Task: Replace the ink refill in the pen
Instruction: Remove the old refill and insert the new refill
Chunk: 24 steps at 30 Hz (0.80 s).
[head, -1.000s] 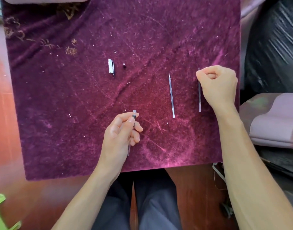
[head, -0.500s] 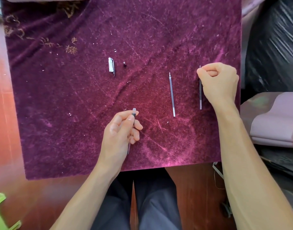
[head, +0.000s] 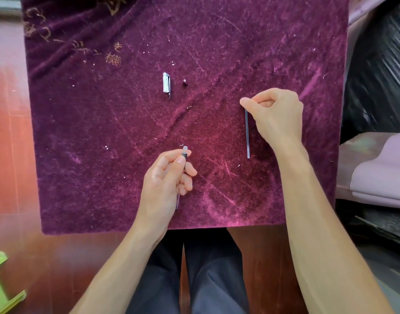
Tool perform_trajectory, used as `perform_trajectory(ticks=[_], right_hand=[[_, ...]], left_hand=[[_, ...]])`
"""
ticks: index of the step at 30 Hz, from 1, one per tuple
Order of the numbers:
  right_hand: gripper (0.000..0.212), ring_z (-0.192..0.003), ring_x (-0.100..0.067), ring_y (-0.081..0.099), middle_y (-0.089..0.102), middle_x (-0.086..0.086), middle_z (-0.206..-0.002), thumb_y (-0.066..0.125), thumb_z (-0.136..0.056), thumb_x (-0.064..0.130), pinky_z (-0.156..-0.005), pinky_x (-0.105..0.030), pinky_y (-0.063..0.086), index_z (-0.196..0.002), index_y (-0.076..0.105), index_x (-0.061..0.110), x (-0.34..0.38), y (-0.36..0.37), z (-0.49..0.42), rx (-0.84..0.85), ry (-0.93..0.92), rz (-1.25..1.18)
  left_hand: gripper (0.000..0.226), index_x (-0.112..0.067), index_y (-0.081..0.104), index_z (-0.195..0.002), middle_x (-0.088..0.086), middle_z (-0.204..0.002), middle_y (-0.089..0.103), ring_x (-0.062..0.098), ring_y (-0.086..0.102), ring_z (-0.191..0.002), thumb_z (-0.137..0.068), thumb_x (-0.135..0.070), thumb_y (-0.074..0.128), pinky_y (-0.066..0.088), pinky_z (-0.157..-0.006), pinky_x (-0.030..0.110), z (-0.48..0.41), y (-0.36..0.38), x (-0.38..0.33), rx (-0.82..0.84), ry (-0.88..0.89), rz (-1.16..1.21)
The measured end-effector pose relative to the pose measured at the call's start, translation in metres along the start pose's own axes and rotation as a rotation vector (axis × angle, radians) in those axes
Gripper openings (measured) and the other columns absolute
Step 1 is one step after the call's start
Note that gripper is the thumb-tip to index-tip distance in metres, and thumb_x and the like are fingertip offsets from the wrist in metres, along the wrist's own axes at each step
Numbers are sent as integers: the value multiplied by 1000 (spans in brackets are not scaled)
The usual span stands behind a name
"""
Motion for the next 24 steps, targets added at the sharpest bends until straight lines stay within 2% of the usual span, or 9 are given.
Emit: perform_trajectory(ticks=[4,12,19,21,24], right_hand=[[21,-71,3,69,74,13,-74,83,-85,43,-77,-20,55,-89,82,22,2,5,-4,22,13,31],[14,-71,7,66,72,17,-71,83,-85,39,-73,-20,51,-84,82,26,2,9,-6,44,38,48],[15,-79,-11,68,66,18,-68,76,-92,35,-82,-31,57,-86,82,23,5,8,-6,123,36,88],[16,-72,-4,67,67,16,-70,74,-95,35,-81,-31,58,-91,81,21,10,6,-4,136,17,43],[17,-58,10,65,72,15,-77,72,-97,36,-69,-19,52,-93,79,22,20,2,4,147,-12,-82]], left_hand=[[20,-18,69,-107,2,-80,67,7,53,-55,-99,-23,51,43,-53,20,1,-4,2,-4,-9,26],[21,-18,69,-107,2,-80,68,7,55,-56,-97,-26,52,44,-53,20,0,-11,5,-1,-6,49],[21,-19,69,-110,0,-81,68,6,55,-57,-100,-25,51,45,-54,19,-2,-13,1,7,11,33],[21,-18,69,-111,1,-81,68,6,55,-58,-101,-24,51,44,-54,20,-2,-15,1,5,11,29],[23,-16,69,-113,1,-82,68,7,55,-59,-102,-23,51,43,-56,24,-3,-20,2,-8,-3,22]])
Point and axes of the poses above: each hand's wrist, its own z-axis away from the middle knuckle, its own y-axis out of the palm, x = y × z, the point moved 7 cm from there along -z, towards the middle knuckle
